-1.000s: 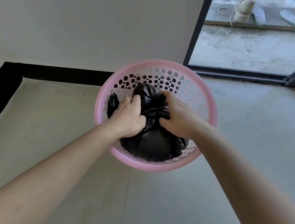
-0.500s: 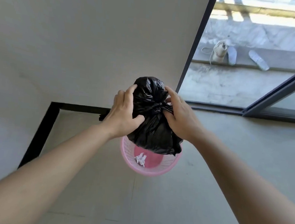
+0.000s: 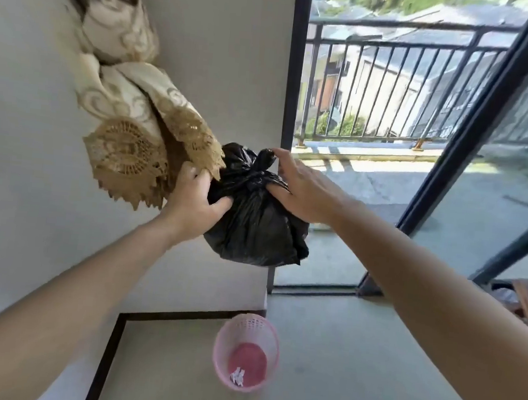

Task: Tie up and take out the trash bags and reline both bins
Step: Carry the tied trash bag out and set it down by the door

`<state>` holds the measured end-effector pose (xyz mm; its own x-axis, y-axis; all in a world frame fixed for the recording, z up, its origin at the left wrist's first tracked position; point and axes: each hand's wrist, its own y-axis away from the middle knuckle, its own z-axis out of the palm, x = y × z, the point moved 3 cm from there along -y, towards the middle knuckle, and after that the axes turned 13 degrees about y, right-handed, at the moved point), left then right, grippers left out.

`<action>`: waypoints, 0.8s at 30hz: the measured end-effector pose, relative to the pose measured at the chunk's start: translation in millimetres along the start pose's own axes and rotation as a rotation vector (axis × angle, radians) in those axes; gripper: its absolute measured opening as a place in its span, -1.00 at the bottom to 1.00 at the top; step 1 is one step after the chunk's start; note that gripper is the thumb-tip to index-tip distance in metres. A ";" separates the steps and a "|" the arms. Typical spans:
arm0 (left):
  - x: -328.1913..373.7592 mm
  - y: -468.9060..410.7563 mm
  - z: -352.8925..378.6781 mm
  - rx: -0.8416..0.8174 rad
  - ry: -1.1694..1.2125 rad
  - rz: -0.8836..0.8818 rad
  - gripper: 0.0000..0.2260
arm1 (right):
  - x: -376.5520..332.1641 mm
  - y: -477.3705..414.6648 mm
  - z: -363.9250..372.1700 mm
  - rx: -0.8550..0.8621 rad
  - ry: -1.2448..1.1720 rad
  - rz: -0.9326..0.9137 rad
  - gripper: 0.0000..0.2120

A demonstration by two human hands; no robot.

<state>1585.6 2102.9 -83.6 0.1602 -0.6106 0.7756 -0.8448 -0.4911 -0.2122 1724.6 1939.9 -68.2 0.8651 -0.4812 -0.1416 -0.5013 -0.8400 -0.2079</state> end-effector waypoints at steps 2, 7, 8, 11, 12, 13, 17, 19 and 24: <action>24.4 0.1 0.0 -0.019 0.045 0.003 -0.65 | -2.1 10.2 -31.6 0.034 0.050 0.019 -0.42; 55.6 21.3 36.6 -0.118 0.243 0.096 -0.51 | 8.6 75.1 -48.3 0.068 0.142 0.168 -0.44; 61.3 24.4 47.5 -0.155 0.265 0.133 -0.51 | 13.7 92.7 -47.7 0.071 0.144 0.222 -0.44; 85.0 36.2 87.7 -0.327 0.315 0.232 -0.45 | 27.8 156.5 -52.5 0.089 0.159 0.426 -0.48; 99.6 42.1 102.6 -0.404 0.345 0.262 -0.42 | 32.4 182.5 -56.9 0.105 0.173 0.503 -0.49; 114.4 47.5 117.0 -0.480 0.381 0.283 -0.42 | 35.4 207.3 -62.6 0.117 0.189 0.574 -0.50; 197.3 89.3 177.5 -0.725 0.520 0.367 -0.55 | 39.5 326.2 -101.4 0.173 0.290 0.867 -0.50; 248.3 126.7 208.4 -0.815 0.540 0.468 -0.57 | 33.7 395.3 -126.6 0.196 0.337 1.004 -0.47; 356.5 252.2 270.7 -1.059 0.550 0.645 -0.45 | -1.9 566.9 -171.9 0.252 0.444 1.279 -0.43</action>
<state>1567.8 1593.2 -21.6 -0.4224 -0.1009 0.9008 -0.7152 0.6476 -0.2629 1442.1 1421.6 -19.4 -0.2875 -0.9561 -0.0572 -0.8937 0.2893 -0.3430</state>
